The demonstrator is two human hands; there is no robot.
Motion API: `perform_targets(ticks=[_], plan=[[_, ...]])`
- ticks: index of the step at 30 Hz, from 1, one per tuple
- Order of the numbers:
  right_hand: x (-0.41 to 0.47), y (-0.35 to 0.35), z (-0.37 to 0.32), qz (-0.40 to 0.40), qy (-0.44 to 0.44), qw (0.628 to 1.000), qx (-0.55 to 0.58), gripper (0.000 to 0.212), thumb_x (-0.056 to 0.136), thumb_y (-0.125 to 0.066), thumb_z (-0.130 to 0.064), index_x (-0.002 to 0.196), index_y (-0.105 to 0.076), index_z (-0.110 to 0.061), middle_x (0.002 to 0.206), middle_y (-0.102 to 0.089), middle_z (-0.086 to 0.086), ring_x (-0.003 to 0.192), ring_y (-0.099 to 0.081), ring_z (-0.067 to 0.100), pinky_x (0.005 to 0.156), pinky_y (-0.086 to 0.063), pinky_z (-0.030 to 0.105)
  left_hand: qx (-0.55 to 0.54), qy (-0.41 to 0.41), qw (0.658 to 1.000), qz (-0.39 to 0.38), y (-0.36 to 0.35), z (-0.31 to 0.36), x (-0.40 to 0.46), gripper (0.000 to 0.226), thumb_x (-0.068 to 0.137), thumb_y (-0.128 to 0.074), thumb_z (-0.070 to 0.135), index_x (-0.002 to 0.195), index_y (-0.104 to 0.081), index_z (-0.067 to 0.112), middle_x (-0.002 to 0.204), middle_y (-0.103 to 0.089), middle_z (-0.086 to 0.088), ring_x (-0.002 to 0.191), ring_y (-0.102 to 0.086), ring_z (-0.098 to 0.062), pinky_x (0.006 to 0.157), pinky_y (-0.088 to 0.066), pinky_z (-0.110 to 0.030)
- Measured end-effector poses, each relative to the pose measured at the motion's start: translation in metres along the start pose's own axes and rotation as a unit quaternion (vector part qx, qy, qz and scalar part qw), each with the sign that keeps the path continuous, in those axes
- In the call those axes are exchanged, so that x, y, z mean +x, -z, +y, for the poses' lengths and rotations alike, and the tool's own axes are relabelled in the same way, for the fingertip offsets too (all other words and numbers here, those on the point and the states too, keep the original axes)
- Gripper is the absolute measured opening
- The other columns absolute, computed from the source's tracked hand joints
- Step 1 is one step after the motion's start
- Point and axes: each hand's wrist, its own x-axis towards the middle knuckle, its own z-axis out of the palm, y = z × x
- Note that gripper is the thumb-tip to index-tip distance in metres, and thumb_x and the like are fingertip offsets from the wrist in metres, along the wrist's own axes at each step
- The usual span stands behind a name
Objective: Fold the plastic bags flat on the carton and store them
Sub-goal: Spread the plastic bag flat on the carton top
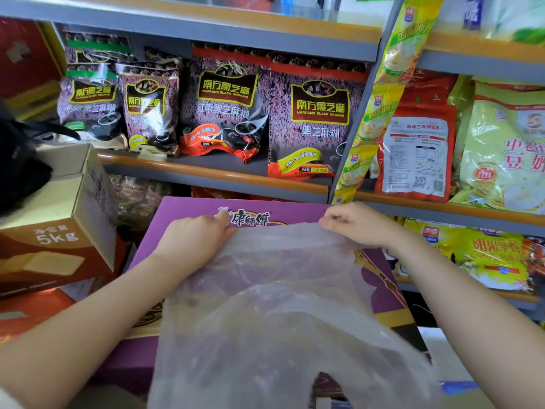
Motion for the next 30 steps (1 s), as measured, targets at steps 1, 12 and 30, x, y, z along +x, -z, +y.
perform_targets(ticks=[1, 12, 30], plan=[[0.002, 0.004, 0.001, -0.019, 0.002, 1.000, 0.009, 0.035, 0.091, -0.053, -0.036, 0.061, -0.049, -0.019, 0.052, -0.044, -0.011, 0.052, -0.038, 0.002, 0.058, -0.030, 0.028, 0.000, -0.018, 1.000, 0.011, 0.001, -0.010, 0.007, 0.035, 0.095, -0.039, 0.041, 0.096, -0.050, 0.008, 0.081, -0.066, -0.011, 0.068, -0.064, -0.036, 0.048, -0.032, -0.031], [-0.003, 0.011, 0.020, 0.100, -0.036, 0.993, 0.044, 0.044, 0.085, -0.065, -0.030, 0.047, -0.047, -0.021, 0.044, -0.039, -0.009, 0.043, -0.036, 0.002, 0.052, -0.027, 0.022, -0.106, 0.028, 0.986, -0.127, 0.002, 0.033, 0.023, 0.089, 0.078, -0.004, 0.065, 0.142, -0.025, 0.007, 0.150, -0.024, -0.015, 0.137, -0.025, -0.030, 0.108, -0.024, -0.045], [0.021, -0.039, -0.056, 0.035, 0.060, 0.989, -0.133, 0.054, 0.099, -0.035, -0.036, 0.146, -0.026, -0.013, 0.158, -0.011, 0.005, 0.146, -0.010, 0.021, 0.117, -0.010, 0.034, -0.085, 0.069, 0.979, -0.172, -0.018, 0.039, 0.002, 0.137, 0.037, 0.020, 0.090, 0.146, -0.001, 0.009, 0.156, 0.001, -0.004, 0.143, 0.000, -0.019, 0.114, -0.003, -0.045]])
